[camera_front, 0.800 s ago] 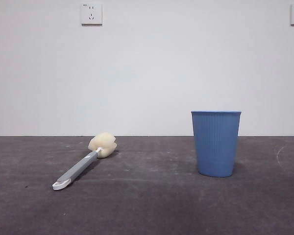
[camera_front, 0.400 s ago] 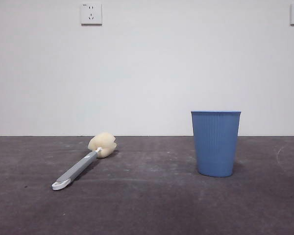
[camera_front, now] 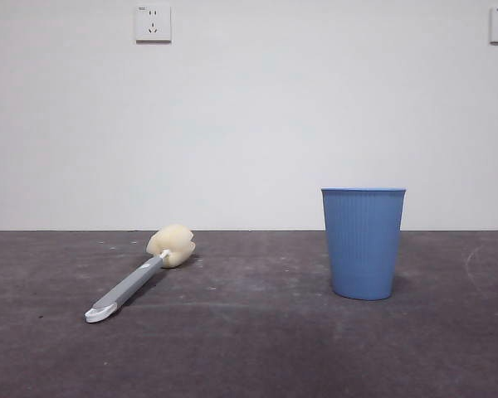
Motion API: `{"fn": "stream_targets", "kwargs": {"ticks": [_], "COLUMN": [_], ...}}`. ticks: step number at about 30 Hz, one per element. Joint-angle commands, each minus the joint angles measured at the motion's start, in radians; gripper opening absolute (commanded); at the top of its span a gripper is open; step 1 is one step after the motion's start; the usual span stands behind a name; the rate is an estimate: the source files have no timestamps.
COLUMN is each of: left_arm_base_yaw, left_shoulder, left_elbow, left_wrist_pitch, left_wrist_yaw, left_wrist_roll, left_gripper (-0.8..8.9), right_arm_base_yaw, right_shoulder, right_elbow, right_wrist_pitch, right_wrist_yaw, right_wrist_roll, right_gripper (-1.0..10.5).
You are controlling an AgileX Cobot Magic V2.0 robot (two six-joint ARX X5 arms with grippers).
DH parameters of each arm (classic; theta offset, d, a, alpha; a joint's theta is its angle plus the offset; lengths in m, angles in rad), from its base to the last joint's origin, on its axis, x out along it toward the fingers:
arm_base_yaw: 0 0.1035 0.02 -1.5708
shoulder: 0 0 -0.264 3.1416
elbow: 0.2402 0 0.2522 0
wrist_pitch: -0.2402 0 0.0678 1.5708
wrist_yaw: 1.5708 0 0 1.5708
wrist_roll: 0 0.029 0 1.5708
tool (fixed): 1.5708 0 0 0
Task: Pick up the cup brush,pick up the cup,insert the brush into the cup,clean the cup,put the cup brush back,put the cup back to the fixed position on the table
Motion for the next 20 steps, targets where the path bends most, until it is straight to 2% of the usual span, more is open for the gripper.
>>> {"fn": "stream_targets", "kwargs": {"ticks": [1, 4, 6, 9, 14, 17, 20], "left_arm_base_yaw": [0.003, 0.003, 0.004, 0.003, 0.003, 0.003, 0.003], "left_shoulder": [-0.002, -0.002, -0.002, -0.002, -0.002, -0.002, -0.002], "left_elbow": [-0.014, -0.014, -0.014, -0.014, -0.014, -0.014, -0.014], "left_wrist_pitch": [0.006, 0.006, 0.006, 0.006, 0.006, 0.006, 0.006], "left_wrist_yaw": [0.004, 0.005, 0.003, 0.003, 0.003, 0.003, 0.003], "left_wrist_roll": [-0.008, -0.008, -0.008, -0.008, -0.008, -0.008, -0.008], "left_gripper": [-0.03, -0.03, -0.03, -0.03, -0.03, -0.03, -0.03], "right_arm_base_yaw": [-0.028, -0.064, -0.092, -0.134, -0.197, -0.235, -0.269], "right_shoulder": [-0.048, -0.113, -0.154, -0.227, -0.341, -0.368, -0.399], "right_elbow": [-0.003, -0.019, -0.060, -0.190, -0.473, -0.603, -0.683], "right_wrist_pitch": [0.006, 0.103, 0.239, 0.466, 0.722, 0.792, 0.796], "right_wrist_yaw": [0.013, 0.048, 0.051, 0.055, 0.059, 0.059, 0.056], "right_wrist_roll": [-0.063, -0.159, -0.208, -0.169, -0.113, -0.076, -0.071], "right_gripper": [0.0, 0.0, 0.0, 0.0, 0.0, 0.0, 0.0]}}
